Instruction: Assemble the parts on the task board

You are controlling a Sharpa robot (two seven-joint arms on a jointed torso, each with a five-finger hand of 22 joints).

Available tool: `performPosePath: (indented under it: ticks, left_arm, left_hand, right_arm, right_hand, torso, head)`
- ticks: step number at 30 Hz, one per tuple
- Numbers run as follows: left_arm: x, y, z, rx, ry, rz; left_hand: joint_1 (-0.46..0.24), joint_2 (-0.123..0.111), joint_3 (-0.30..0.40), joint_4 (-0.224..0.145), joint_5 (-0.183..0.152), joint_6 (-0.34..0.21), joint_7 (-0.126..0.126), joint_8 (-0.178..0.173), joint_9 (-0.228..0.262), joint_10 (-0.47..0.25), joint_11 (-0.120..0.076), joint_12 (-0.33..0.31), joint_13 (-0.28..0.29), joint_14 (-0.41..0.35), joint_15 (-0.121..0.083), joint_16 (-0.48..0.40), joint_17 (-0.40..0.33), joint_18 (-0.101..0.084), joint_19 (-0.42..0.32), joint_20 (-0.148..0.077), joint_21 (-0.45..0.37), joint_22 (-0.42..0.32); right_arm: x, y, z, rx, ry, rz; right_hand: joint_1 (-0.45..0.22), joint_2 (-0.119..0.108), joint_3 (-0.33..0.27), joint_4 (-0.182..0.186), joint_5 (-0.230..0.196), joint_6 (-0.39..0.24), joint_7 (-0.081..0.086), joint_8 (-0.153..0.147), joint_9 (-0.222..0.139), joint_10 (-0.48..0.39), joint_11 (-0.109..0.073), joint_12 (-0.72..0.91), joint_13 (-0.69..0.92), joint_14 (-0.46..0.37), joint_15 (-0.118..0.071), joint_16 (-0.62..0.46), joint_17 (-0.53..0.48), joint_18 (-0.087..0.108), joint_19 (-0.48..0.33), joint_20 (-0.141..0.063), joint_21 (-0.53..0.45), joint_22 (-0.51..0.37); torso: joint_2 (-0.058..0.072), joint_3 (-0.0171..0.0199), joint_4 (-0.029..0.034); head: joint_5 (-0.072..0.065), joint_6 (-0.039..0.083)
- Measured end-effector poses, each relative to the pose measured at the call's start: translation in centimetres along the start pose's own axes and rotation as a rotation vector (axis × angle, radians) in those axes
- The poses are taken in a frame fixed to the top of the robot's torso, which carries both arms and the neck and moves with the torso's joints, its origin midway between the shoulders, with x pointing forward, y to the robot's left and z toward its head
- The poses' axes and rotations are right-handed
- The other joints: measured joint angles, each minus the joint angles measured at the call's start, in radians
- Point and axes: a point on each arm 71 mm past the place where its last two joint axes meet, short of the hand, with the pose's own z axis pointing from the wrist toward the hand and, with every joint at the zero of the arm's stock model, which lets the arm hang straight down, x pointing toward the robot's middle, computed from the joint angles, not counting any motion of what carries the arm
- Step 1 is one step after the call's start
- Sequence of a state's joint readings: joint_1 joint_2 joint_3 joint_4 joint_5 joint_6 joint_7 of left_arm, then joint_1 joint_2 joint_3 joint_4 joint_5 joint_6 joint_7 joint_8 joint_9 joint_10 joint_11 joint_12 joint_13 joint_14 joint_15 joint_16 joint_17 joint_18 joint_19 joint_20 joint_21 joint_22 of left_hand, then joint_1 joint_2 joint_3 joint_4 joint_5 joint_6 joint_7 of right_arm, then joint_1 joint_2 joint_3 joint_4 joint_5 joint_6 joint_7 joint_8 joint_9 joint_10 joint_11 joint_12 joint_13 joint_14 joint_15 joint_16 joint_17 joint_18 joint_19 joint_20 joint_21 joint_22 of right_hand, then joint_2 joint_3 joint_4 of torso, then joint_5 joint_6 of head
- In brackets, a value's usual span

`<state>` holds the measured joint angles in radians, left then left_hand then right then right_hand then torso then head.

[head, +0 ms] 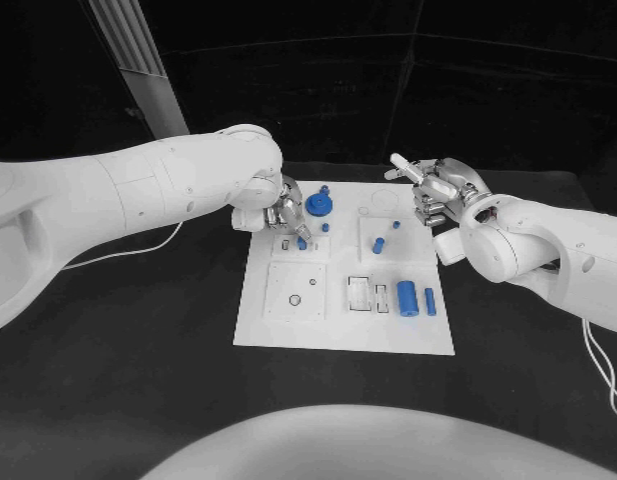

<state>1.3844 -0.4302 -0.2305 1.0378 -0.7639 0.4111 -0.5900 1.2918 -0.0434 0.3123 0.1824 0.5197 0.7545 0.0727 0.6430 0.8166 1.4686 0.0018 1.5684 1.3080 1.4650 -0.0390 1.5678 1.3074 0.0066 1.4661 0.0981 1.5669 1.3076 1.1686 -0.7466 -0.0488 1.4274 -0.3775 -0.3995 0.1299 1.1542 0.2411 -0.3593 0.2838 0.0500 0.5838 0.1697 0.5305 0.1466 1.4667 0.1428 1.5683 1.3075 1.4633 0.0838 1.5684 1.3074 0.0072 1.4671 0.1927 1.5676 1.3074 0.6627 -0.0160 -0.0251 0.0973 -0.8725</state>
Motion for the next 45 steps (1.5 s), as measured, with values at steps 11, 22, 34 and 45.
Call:
performPosePath:
  ticks: [11, 22, 34, 45]
  left_arm:
    - [-0.01, 0.02, -0.02, -0.002, 0.003, 0.001]
    - [0.28, 0.15, 0.19, -0.008, 0.015, 0.005]
    - [0.26, 0.24, 0.18, -0.015, 0.015, 0.005]
    - [0.17, 0.22, 0.12, -0.010, 0.015, 0.001]
  left_hand:
    - [-0.028, -0.016, 0.003, -0.018, -0.061, 0.006, -0.002, -0.016, 0.000, 0.000, 0.000, 0.000, 0.000, 0.000, 0.000, 0.000, 0.000, 0.000, 0.000, 0.000, 0.000, 0.000]
    - [-0.081, -0.043, -0.086, 0.027, -0.171, 0.026, -0.005, -0.038, -0.005, -0.004, 0.004, 0.000, 0.000, 0.000, 0.000, 0.000, 0.000, 0.000, 0.000, 0.000, 0.000, 0.000]
    - [-0.088, -0.034, -0.119, 0.038, -0.186, 0.026, -0.005, -0.050, -0.001, 0.000, 0.007, 0.000, 0.000, 0.000, 0.000, 0.000, 0.000, 0.000, 0.000, 0.000, 0.000, 0.000]
    - [-0.040, -0.016, -0.083, 0.002, -0.069, 0.028, -0.007, -0.066, 0.002, 0.000, 0.007, 0.000, 0.000, 0.000, 0.000, 0.000, 0.000, 0.000, 0.000, -0.007, 0.000, 0.000]
  right_arm:
    - [0.02, 0.00, 0.00, 0.000, 0.001, 0.000]
    - [0.03, 0.00, 0.01, 0.001, 0.001, 0.000]
    - [0.00, -0.02, 0.00, 0.002, 0.001, 0.000]
    - [-0.01, -0.03, 0.00, 0.003, 0.001, 0.000]
  right_hand:
    - [0.000, 0.000, 0.000, 0.000, 0.000, 0.000, 0.000, 0.000, 0.000, 0.000, 0.000, 0.000, 0.000, 0.000, 0.000, 0.000, 0.000, 0.000, 0.000, 0.000, 0.000, 0.000]
    - [0.000, 0.000, 0.000, 0.000, 0.000, 0.000, 0.000, 0.000, -0.001, 0.000, 0.000, 0.000, 0.000, 0.000, 0.000, 0.000, 0.000, 0.000, 0.000, 0.000, 0.000, 0.000]
    - [0.000, 0.000, 0.000, 0.000, 0.000, 0.000, 0.000, 0.000, -0.001, 0.000, 0.000, 0.000, 0.000, 0.000, 0.000, 0.000, 0.000, 0.000, 0.000, 0.000, 0.000, 0.000]
    - [0.000, 0.000, 0.000, 0.000, 0.000, 0.000, 0.000, 0.000, -0.001, 0.000, 0.000, 0.000, 0.000, 0.000, 0.000, 0.000, 0.000, 0.000, 0.000, 0.000, 0.000, 0.000]
  torso:
    - [0.000, -0.0001, 0.0002]
    - [0.000, 0.0001, 0.0002]
    - [0.000, 0.0003, 0.0002]
    - [0.000, 0.0000, 0.0000]
  head:
    - [0.001, 0.000]
    - [0.001, 0.000]
    - [0.000, 0.000]
    - [0.000, 0.000]
